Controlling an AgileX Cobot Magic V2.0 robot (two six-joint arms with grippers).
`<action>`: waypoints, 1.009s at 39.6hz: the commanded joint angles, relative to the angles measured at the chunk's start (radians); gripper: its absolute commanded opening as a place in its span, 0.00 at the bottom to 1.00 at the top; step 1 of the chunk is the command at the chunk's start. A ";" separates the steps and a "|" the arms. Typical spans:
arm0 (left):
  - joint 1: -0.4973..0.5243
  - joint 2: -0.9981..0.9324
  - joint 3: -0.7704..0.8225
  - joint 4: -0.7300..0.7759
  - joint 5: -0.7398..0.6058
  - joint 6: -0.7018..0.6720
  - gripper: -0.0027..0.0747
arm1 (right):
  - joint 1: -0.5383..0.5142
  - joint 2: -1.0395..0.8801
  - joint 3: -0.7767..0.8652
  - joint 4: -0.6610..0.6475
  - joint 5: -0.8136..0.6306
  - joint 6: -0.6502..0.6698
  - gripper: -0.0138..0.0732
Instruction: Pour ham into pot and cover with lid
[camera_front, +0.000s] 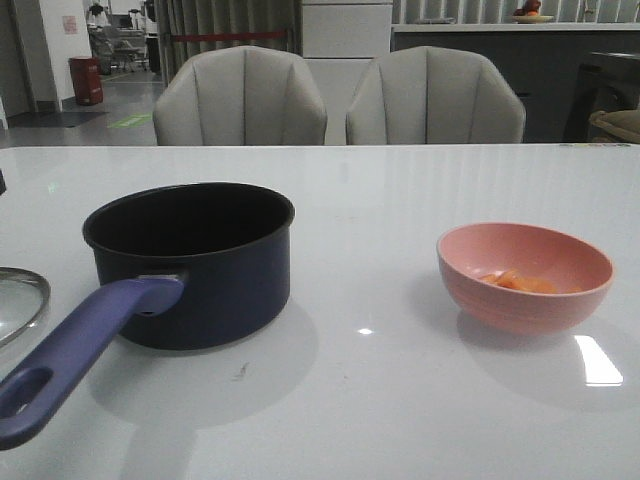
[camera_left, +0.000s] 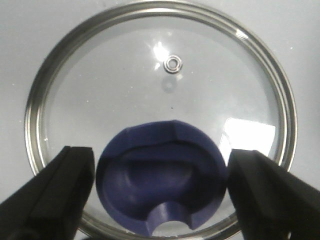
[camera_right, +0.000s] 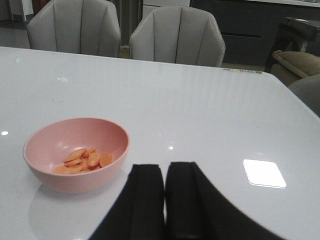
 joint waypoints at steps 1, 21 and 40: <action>-0.019 -0.057 -0.050 0.024 0.037 0.000 0.74 | -0.005 -0.022 -0.005 -0.013 -0.077 0.000 0.37; -0.063 -0.415 0.103 0.036 -0.087 0.007 0.74 | -0.005 -0.022 -0.005 -0.013 -0.077 0.000 0.37; -0.063 -1.115 0.531 -0.033 -0.419 0.007 0.66 | -0.005 -0.022 -0.005 -0.013 -0.077 0.000 0.37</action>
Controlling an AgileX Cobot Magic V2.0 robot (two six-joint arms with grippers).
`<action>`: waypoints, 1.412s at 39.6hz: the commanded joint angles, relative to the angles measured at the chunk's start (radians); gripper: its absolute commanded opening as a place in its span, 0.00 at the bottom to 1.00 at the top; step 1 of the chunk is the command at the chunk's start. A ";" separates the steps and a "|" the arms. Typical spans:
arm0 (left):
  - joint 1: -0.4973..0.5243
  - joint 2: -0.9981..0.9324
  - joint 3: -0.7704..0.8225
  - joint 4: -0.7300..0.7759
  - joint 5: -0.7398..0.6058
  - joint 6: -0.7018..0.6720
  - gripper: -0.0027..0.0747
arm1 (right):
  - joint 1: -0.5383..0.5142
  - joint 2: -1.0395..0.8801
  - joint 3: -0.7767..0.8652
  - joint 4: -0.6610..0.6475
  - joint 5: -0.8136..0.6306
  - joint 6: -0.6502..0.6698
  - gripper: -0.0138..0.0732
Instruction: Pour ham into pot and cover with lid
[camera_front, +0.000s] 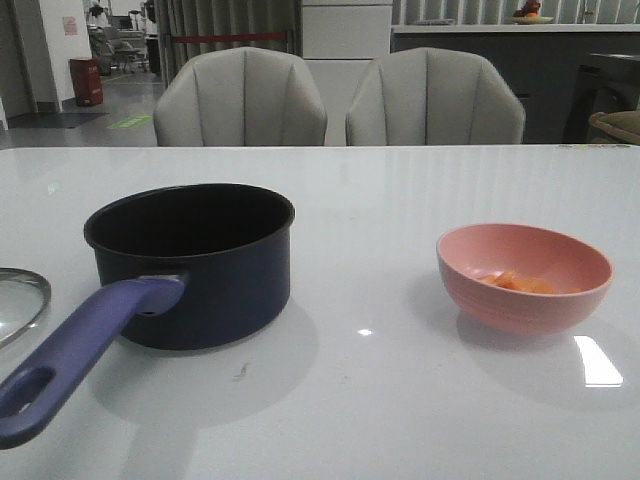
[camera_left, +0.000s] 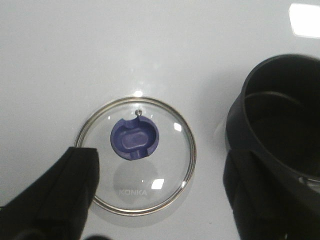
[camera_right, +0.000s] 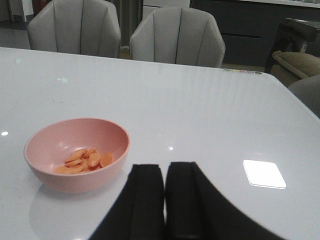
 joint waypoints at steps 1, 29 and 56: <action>-0.007 -0.167 0.049 -0.019 -0.122 -0.001 0.66 | -0.005 -0.022 -0.005 -0.013 -0.077 0.000 0.37; -0.154 -0.732 0.415 0.084 -0.321 -0.001 0.51 | -0.005 -0.021 -0.005 -0.013 -0.077 0.000 0.37; -0.154 -0.732 0.415 0.084 -0.331 -0.001 0.51 | -0.004 0.029 -0.151 0.036 -0.253 0.038 0.37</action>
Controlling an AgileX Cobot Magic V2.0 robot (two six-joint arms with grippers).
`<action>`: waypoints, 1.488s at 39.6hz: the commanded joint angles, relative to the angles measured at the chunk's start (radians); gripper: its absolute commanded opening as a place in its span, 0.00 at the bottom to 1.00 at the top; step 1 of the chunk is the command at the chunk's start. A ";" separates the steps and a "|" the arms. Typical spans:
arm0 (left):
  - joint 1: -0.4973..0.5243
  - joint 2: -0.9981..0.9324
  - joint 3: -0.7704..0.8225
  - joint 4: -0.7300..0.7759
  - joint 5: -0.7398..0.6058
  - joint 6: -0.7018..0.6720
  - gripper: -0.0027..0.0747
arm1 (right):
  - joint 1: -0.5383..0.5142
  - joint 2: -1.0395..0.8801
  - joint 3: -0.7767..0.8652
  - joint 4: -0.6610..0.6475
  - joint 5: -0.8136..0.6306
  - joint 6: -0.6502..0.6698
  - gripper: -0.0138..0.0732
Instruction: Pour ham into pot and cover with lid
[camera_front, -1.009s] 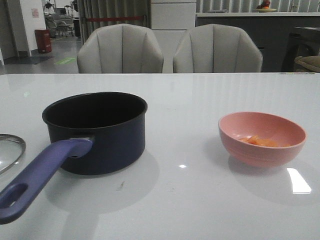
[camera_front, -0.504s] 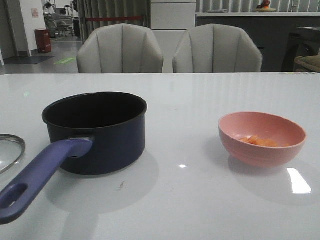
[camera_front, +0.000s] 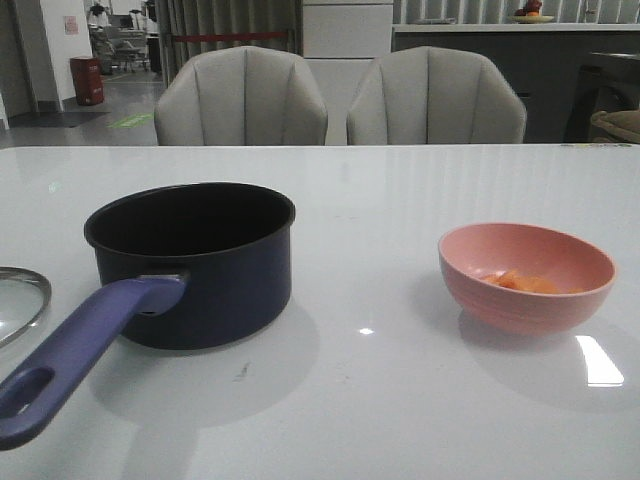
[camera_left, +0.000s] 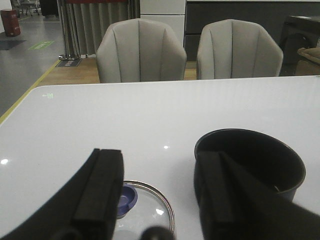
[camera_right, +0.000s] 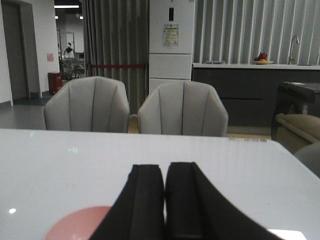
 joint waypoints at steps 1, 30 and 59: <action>-0.009 0.013 -0.025 -0.001 -0.084 -0.002 0.51 | -0.004 0.049 -0.130 0.004 -0.007 -0.001 0.37; -0.009 0.013 -0.025 -0.001 -0.086 -0.002 0.51 | -0.004 0.519 -0.443 0.039 0.378 0.001 0.57; -0.009 0.013 -0.025 -0.001 -0.086 -0.002 0.51 | -0.017 1.323 -0.980 0.224 0.780 -0.027 0.76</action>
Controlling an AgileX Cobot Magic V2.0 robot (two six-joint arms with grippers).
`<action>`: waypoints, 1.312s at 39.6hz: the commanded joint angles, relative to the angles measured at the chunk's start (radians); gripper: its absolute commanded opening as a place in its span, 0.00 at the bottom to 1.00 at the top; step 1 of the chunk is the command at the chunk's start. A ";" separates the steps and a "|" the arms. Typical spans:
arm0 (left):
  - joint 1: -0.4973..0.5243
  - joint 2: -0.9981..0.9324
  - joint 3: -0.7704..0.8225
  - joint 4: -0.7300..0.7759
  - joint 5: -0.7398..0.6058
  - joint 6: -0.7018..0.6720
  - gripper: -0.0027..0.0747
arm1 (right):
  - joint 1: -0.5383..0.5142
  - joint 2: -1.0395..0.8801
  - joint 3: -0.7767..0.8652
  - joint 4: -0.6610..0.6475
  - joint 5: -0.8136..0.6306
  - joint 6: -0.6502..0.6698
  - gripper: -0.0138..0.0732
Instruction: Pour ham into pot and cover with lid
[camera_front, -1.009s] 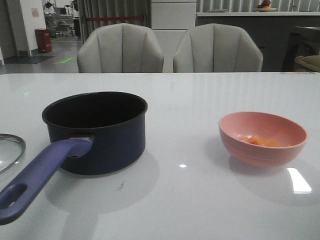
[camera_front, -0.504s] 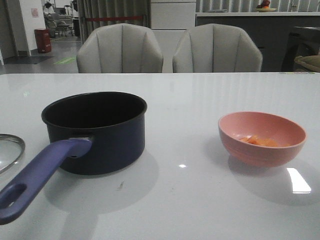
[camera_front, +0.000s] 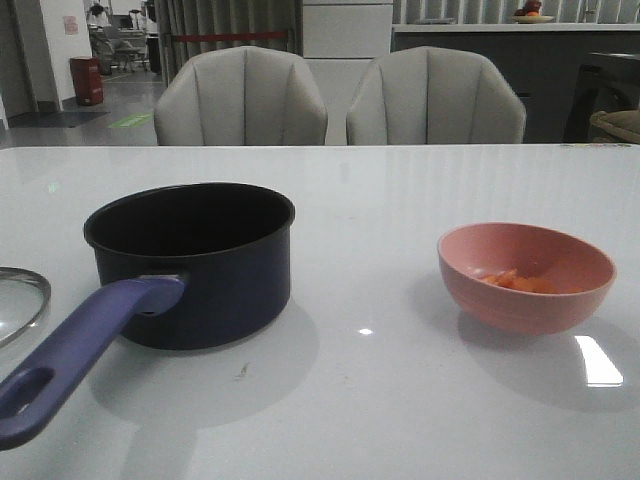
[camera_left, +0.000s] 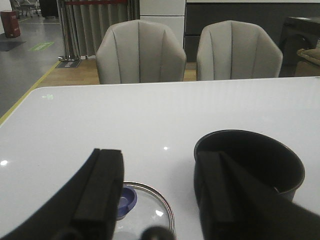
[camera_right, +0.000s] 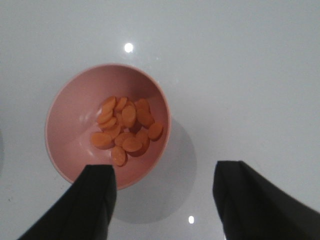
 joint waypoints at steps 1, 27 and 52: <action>-0.009 0.013 -0.025 -0.001 -0.083 -0.002 0.51 | -0.020 0.074 -0.096 0.010 0.023 -0.029 0.76; -0.009 0.013 -0.025 -0.001 -0.085 -0.002 0.51 | -0.031 0.440 -0.189 0.094 -0.049 -0.141 0.76; -0.009 0.013 -0.025 -0.001 -0.079 -0.002 0.51 | -0.033 0.496 -0.189 0.129 -0.092 -0.182 0.31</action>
